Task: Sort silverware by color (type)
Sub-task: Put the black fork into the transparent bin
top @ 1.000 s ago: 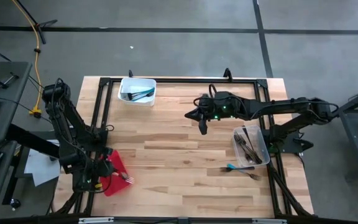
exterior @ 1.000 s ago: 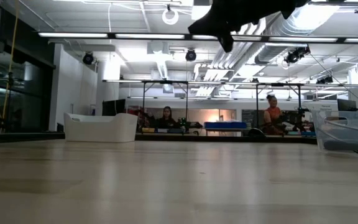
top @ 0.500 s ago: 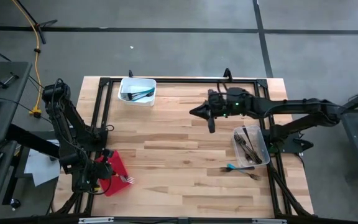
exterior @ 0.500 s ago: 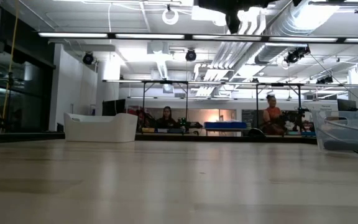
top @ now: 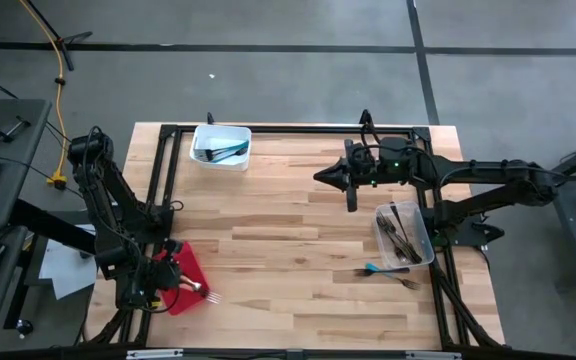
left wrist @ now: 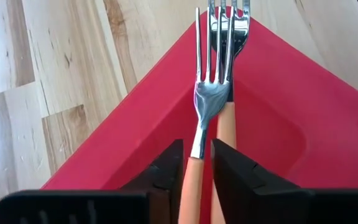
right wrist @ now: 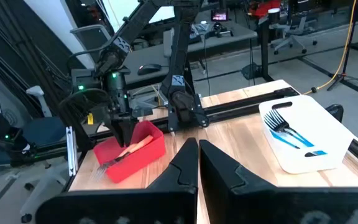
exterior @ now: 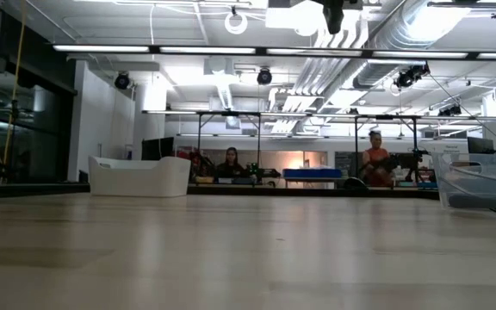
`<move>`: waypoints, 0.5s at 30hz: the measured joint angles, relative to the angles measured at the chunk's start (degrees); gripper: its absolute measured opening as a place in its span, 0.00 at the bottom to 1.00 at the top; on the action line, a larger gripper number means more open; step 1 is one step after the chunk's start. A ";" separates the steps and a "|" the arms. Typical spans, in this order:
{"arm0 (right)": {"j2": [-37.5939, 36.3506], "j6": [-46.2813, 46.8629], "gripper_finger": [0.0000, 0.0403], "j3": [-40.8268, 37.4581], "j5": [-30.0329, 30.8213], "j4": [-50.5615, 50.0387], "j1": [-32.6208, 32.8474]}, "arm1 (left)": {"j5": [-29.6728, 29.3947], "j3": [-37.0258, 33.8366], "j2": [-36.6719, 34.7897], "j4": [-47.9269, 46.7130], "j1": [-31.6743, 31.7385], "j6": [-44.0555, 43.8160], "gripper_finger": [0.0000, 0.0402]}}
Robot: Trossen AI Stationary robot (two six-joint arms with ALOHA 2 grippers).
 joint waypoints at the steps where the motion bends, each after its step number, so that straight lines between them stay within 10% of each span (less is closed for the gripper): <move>1: 0.00 -0.02 0.00 0.00 -0.01 -0.27 0.00 | 0.00 0.00 0.00 0.00 0.00 -0.38 0.19; 15: 0.00 0.15 0.00 0.00 0.00 -0.77 0.00 | 3.17 0.00 0.00 0.09 0.02 -4.42 0.36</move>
